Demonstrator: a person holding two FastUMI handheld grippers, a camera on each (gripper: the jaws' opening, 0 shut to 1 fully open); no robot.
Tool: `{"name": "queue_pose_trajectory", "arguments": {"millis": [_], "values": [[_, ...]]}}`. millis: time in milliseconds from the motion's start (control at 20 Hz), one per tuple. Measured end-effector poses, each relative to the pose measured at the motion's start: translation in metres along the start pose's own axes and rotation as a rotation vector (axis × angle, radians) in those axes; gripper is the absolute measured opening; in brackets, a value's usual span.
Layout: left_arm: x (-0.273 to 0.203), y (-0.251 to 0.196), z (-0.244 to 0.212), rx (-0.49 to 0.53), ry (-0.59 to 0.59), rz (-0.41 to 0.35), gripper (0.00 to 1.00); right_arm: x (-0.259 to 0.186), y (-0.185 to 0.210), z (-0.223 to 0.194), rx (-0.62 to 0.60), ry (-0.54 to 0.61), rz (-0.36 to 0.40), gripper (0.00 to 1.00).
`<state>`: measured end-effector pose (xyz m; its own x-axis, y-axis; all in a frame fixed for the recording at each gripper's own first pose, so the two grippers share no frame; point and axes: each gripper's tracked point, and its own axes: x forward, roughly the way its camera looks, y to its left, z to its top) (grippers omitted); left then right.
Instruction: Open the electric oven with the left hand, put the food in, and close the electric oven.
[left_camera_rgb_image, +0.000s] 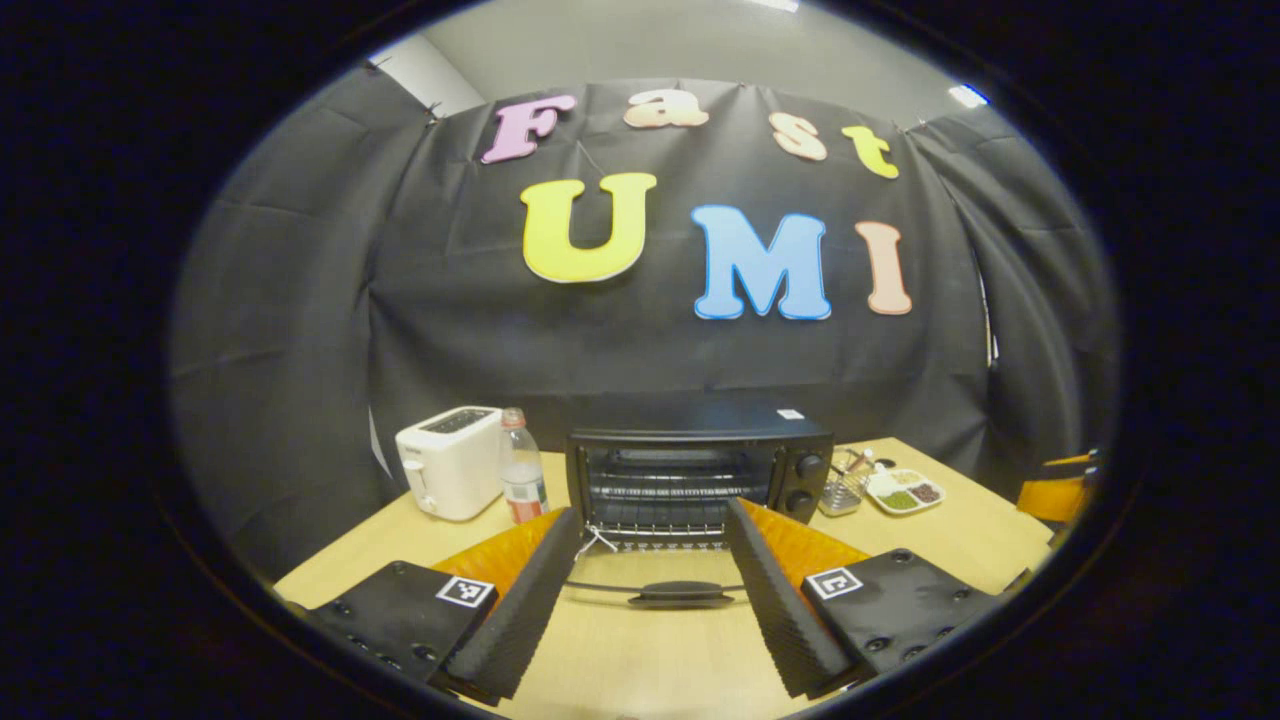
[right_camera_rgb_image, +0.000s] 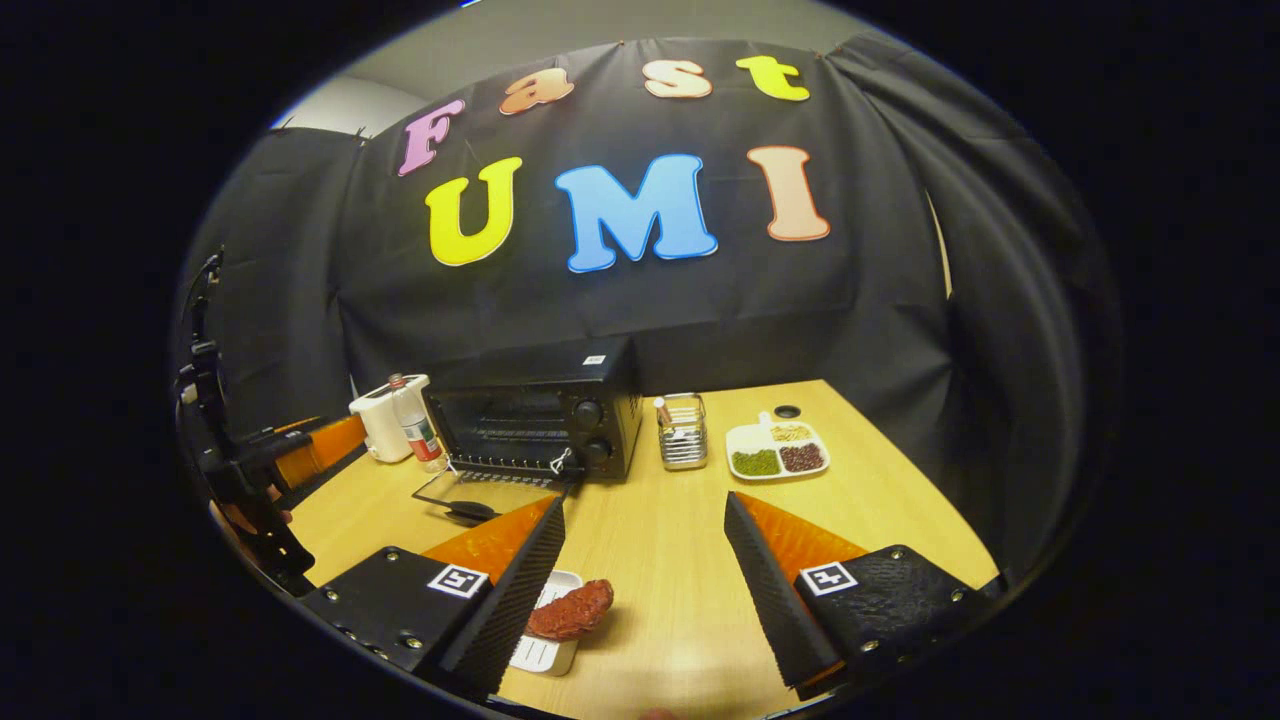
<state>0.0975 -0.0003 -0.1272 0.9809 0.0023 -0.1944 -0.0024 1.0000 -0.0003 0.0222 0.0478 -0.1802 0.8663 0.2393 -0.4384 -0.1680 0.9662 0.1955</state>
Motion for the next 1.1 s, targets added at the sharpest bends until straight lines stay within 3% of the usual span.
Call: {"name": "queue_pose_trajectory", "arguments": {"millis": [50,100,150,250,450,500,550,750,950,1000,1100], "values": [[-0.007,0.005,0.008,-0.002,-0.015,0.007,1.0,0.004,0.004,-0.008,0.015,0.025,0.019,0.98],[-0.012,0.011,0.016,-0.001,-0.028,0.015,0.91,0.008,0.007,-0.014,0.028,0.054,0.037,0.98],[-0.015,0.015,0.021,0.003,-0.036,0.021,0.91,0.012,0.01,-0.021,0.037,0.081,0.054,0.98],[-0.023,0.029,0.032,0.01,-0.054,0.042,1.0,0.018,0.015,-0.031,0.057,0.126,0.082,0.98],[-0.039,0.05,0.05,-0.002,-0.091,0.081,1.0,0.027,0.026,-0.06,0.143,0.244,0.132,1.0],[-0.042,0.054,0.053,-0.005,-0.098,0.09,0.91,0.028,0.026,-0.067,0.174,0.271,0.134,1.0],[-0.044,0.058,0.056,-0.006,-0.104,0.098,1.0,0.029,0.027,-0.076,0.203,0.297,0.135,1.0],[-0.051,0.074,0.054,0.001,-0.102,0.134,1.0,0.038,0.031,-0.105,0.353,0.41,0.14,1.0],[-0.061,0.088,0.047,-0.005,-0.089,0.158,1.0,0.043,0.041,-0.123,0.538,0.488,0.182,0.95],[-0.062,0.09,0.046,-0.008,-0.088,0.162,1.0,0.046,0.042,-0.127,0.582,0.501,0.181,0.87],[-0.062,0.093,0.045,-0.015,-0.088,0.17,1.0,0.044,0.045,-0.132,0.646,0.537,0.193,0.85]]}}
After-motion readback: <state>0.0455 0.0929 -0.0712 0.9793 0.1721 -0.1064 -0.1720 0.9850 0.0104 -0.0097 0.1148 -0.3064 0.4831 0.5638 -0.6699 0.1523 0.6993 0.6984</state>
